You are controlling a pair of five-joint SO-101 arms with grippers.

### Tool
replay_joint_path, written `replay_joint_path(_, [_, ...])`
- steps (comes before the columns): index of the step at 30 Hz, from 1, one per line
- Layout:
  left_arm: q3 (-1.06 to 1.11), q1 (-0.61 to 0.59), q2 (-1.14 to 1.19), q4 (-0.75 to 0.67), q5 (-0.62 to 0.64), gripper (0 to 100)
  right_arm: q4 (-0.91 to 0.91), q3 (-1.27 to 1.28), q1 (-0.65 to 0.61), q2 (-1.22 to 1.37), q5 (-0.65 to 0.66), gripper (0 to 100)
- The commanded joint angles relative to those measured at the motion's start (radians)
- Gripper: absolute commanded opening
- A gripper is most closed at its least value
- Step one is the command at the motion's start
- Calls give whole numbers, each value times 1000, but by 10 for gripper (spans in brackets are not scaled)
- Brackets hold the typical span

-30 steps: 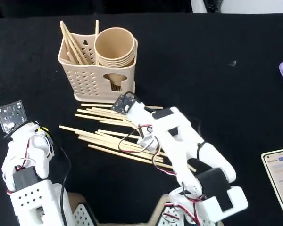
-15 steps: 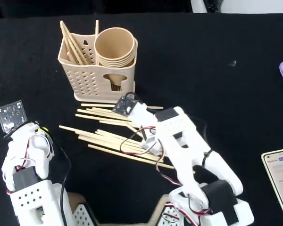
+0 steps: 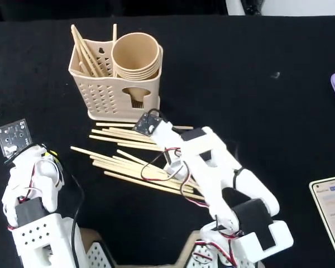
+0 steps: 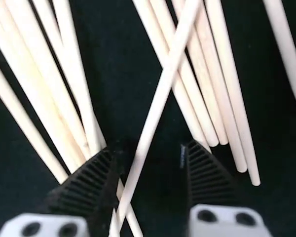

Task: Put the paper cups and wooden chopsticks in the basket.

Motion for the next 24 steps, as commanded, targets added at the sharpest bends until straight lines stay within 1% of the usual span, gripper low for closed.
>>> replay_joint_path(1, [-8,-10,-11,-23,5,119,-6,-7,15,1,-9,149])
replay_joint_path(3, [-8,-10,-11,-23,5,119,-6,-7,15,1,-9,104])
replay_joint_path(6, [-8,-10,-11,-23,5,119,-6,-8,15,1,-11,5])
replay_joint_path(7, [-8,-10,-11,-23,5,119,-6,-8,15,1,-11,18])
replay_joint_path(13, [-8,-10,-11,-23,5,119,12,-51,17,1,-3,11])
replay_joint_path(19, [-8,-10,-11,-23,5,120,164,-196,11,-5,-3,11])
replay_joint_path(22, [-8,-10,-11,-23,5,120,204,-211,9,-73,-2,11])
replay_joint_path(24, [-8,-10,-11,-23,5,120,204,-168,3,-147,-2,11])
